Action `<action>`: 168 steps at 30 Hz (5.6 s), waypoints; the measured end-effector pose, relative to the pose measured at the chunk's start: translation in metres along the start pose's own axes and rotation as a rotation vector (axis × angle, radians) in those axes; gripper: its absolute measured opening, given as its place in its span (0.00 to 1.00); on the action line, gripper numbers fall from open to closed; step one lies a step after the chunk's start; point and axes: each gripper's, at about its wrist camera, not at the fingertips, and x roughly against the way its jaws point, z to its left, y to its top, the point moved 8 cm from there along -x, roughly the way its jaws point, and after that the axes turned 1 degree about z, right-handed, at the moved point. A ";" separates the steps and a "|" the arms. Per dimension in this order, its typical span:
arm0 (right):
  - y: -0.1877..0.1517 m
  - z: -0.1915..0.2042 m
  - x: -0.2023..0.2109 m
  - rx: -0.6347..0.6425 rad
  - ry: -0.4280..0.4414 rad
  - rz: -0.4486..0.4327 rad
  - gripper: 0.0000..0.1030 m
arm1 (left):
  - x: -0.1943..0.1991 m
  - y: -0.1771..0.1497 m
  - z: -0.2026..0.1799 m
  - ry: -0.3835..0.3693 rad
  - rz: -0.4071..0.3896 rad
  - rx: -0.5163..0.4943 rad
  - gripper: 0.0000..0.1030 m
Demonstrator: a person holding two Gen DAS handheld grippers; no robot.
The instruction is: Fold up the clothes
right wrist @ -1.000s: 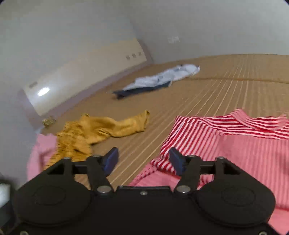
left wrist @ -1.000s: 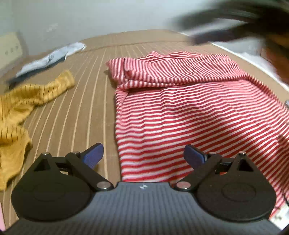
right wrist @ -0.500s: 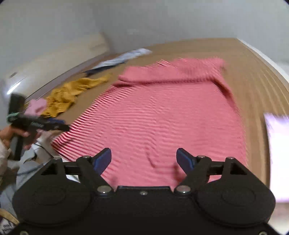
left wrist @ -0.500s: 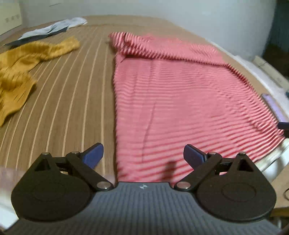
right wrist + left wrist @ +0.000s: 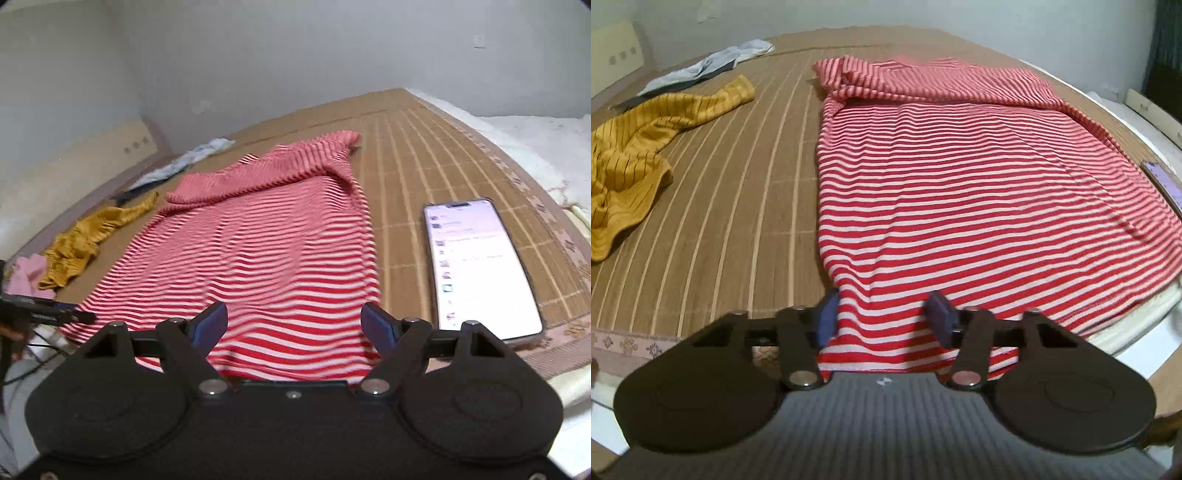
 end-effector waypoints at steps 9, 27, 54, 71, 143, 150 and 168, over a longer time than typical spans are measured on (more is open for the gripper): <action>-0.012 -0.006 -0.020 0.103 -0.068 0.033 0.52 | 0.001 0.002 -0.010 -0.031 0.002 -0.014 0.17; 0.027 0.011 0.081 -0.056 0.419 0.007 0.01 | 0.107 0.002 0.006 -0.115 -0.128 0.075 0.12; -0.056 0.021 0.033 0.389 -0.028 0.195 0.07 | 0.092 -0.027 0.006 -0.100 -0.102 0.092 0.13; 0.071 0.014 0.084 0.275 0.179 -0.106 0.06 | 0.109 0.046 0.024 -0.157 -0.215 0.092 0.13; 0.156 0.027 -0.138 0.213 -0.058 -0.258 0.67 | -0.072 0.154 0.047 -0.095 -0.289 -0.039 0.80; 0.129 -0.002 -0.142 0.138 -0.103 -0.138 0.71 | -0.082 0.151 0.072 0.015 -0.282 0.031 0.80; 0.126 -0.060 -0.163 -0.070 -0.111 -0.115 0.80 | -0.126 0.162 0.075 -0.041 -0.264 0.191 0.71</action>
